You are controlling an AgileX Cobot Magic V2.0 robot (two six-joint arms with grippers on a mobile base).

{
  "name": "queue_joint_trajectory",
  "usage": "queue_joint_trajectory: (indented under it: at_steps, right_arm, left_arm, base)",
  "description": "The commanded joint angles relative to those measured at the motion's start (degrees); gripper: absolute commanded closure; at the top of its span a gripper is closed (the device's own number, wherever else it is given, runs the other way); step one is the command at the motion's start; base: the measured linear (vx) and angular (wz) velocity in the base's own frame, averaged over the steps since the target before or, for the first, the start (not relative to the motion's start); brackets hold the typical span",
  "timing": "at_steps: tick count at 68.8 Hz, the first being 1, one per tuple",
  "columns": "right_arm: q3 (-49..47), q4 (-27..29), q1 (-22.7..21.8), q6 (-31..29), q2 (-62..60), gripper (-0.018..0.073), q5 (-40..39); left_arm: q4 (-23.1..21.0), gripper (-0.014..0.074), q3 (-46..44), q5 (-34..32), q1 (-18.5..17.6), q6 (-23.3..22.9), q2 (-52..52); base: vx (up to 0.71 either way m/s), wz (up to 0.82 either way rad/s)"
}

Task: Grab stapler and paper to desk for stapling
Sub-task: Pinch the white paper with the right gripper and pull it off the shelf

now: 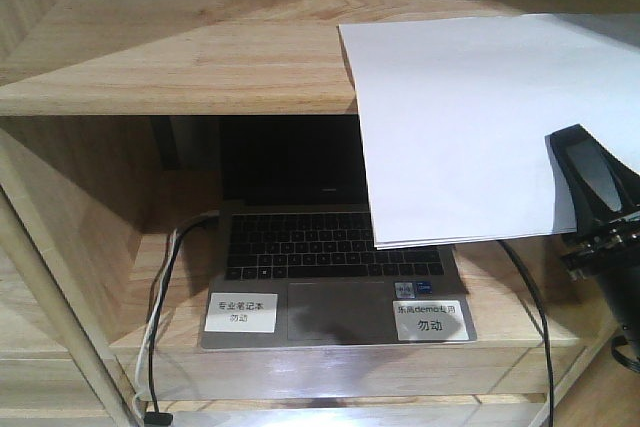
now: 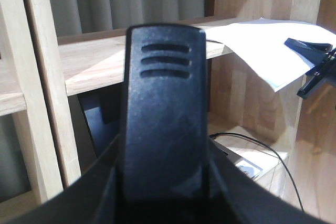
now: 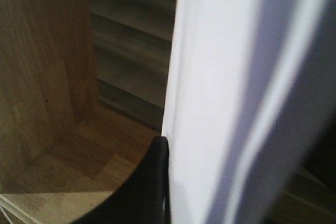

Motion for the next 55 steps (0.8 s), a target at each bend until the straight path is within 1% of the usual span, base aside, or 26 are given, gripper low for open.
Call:
queue_joint_trajectory:
  at_steps: [1,13,26,33,46,55]
  right_arm:
    - [-1.7,-1.2,0.1,-0.9,-1.8,0.0569,-11.1]
    - [-1.7,-1.3,0.1,-3.7,-4.8,0.0569,-11.1]
    - [-1.7,-2.8,0.1,-3.9,-8.1,0.0569,-10.8]
    - [-2.0,-3.7,0.1,-5.0,-9.7,0.0569,-9.5]
    - [-5.8,-7.8,0.1,-9.0,-12.6,0.0569,-5.3]
    - [-8.6,-10.8,0.1,-10.0,-14.2,0.0569,-2.6]
  left_arm:
    - [0.2,0.0603,-1.4,-6.6,-0.1,-0.1,1.1]
    - [0.2,0.0603,-1.4,-6.6,-0.1,-0.1,1.1]
    - [0.2,0.0603,-1.4,-6.6,-0.1,-0.1,1.1]
    - [0.2,0.0603,-1.4,-6.6,-0.1,-0.1,1.1]
    - [0.2,0.0603,-1.4,-6.6,-0.1,-0.1,1.1]
    - [0.2,0.0603,-1.4,-6.6,-0.1,-0.1,1.1]
  base:
    - [0.00,0.00]
    - [0.00,0.00]
    - [0.00,0.00]
    - [0.00,0.00]
    - [0.00,0.00]
    - [0.00,0.00]
